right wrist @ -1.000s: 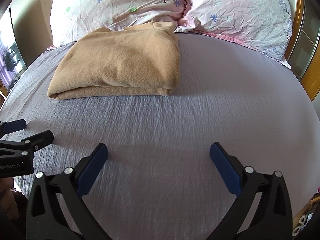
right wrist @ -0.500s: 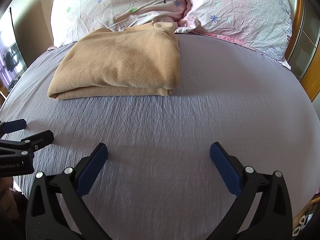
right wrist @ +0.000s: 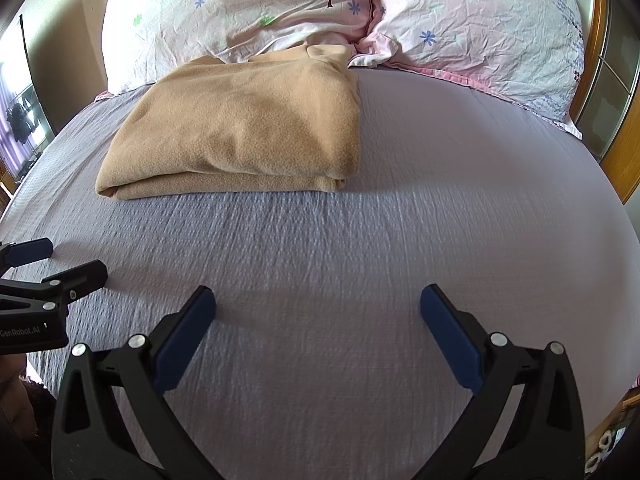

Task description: Fold small clothes

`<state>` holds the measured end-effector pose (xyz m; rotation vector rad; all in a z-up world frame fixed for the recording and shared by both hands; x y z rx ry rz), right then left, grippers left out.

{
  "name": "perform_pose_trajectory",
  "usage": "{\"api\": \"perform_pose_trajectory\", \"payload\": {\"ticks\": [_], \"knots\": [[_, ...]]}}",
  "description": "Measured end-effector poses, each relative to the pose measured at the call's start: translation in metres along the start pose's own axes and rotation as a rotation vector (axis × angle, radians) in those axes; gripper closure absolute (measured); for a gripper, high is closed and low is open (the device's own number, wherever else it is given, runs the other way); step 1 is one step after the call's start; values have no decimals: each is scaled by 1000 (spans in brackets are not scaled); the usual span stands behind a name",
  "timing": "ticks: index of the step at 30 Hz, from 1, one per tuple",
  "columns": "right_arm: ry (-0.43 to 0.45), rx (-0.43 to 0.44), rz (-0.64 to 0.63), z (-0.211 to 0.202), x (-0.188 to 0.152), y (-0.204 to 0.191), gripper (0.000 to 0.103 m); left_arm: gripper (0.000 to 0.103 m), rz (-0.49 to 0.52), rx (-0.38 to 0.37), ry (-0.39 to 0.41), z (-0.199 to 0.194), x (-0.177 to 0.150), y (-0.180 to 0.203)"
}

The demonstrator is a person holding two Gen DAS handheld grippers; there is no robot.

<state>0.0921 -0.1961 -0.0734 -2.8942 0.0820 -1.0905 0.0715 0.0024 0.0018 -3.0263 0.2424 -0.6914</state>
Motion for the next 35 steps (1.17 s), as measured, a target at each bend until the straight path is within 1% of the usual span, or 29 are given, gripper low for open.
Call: {"api": "perform_pose_trajectory", "payload": {"ticks": [35], "knots": [[6, -3, 4, 0, 1, -2, 2, 1, 5, 1, 3, 0, 1, -1]]}}
Point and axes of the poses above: each gripper's, at about its wrist camera, not at the fingertips, and z roughly the way its jaws point, y to its right, x to its top, the point moved 4 cm from there along z, roughly the way its jaws point, and after that the axes turned 5 degrees about z, right-handed, at the moved point
